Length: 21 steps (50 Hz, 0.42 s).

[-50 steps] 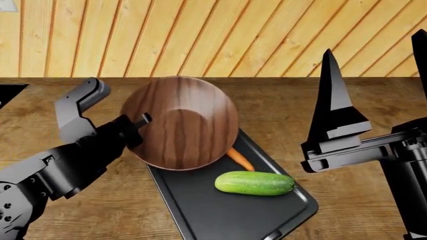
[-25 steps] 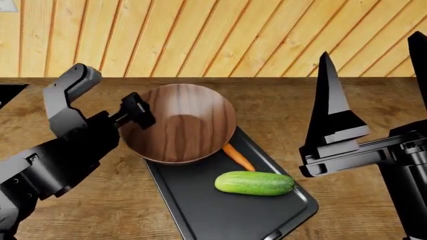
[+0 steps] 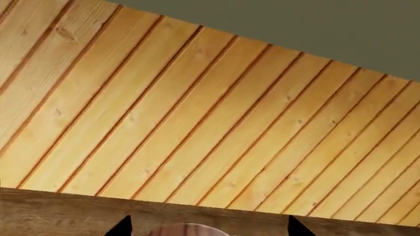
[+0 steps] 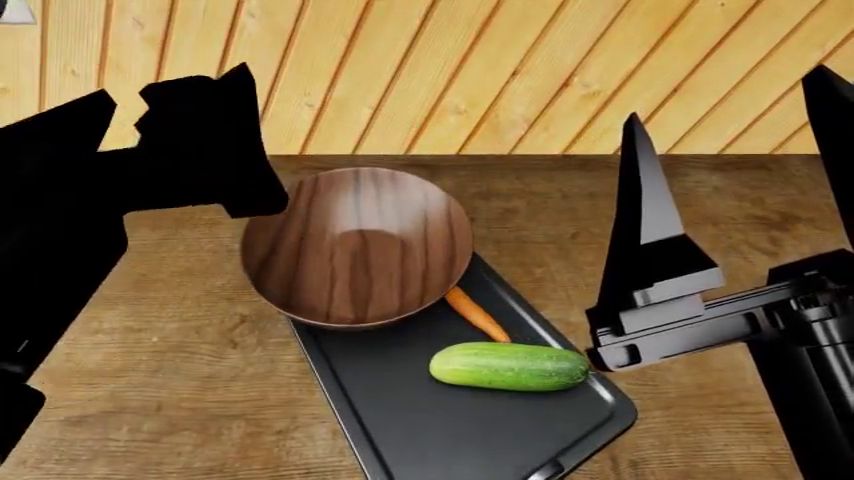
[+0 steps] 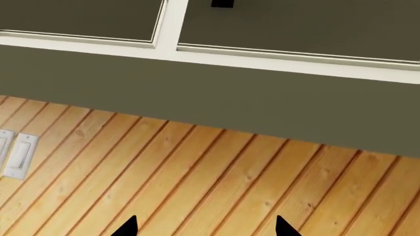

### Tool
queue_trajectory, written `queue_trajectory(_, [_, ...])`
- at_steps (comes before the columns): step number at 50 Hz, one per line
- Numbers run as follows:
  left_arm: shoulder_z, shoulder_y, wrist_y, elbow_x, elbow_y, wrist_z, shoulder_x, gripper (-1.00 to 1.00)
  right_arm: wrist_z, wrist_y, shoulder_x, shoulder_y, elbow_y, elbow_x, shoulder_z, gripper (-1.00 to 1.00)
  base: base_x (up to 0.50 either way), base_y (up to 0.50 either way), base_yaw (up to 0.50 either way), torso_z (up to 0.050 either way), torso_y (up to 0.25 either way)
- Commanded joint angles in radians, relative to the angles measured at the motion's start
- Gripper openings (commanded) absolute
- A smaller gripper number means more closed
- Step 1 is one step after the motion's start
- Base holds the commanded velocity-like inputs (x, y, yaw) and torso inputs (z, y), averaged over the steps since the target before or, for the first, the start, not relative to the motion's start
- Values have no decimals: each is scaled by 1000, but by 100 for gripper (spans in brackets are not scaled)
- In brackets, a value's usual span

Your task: Place the two vegetables and bowl onto the tray for setting up a vegetable dip station.

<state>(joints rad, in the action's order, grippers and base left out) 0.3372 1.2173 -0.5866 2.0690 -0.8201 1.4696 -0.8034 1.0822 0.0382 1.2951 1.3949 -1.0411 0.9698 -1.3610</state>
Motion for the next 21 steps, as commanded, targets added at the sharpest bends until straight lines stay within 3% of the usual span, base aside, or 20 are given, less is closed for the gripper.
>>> queue_trajectory(1, [9,79,-78,-24,-227,94,49,100,58,69,5,273,-6,-42,-328,100,0,0,0,0,0])
queue_trajectory(9, [-471,-92,-603,123,-227,101,360,100,161,174,-44,653,-6,-94,-770,100,0,0,0,0,0])
queue_trajectory(10, [-584,-115,-703,178,-227,101,425,100,177,184,-58,683,-6,-99,-812,100,0,0,0,0,0])
queue_trajectory(13, [-722,-177,-890,240,-227,101,524,100,211,209,-91,752,-5,-111,-903,100,0,0,0,0,0])
queue_trajectory(16, [-645,-70,-876,208,-227,101,471,100,231,232,-115,806,-5,-120,-972,100,0,0,0,0,0])
queue_trajectory(21, [-704,-91,-921,212,-227,101,502,100,241,259,-117,859,-4,-131,-1039,100,0,0,0,0,0])
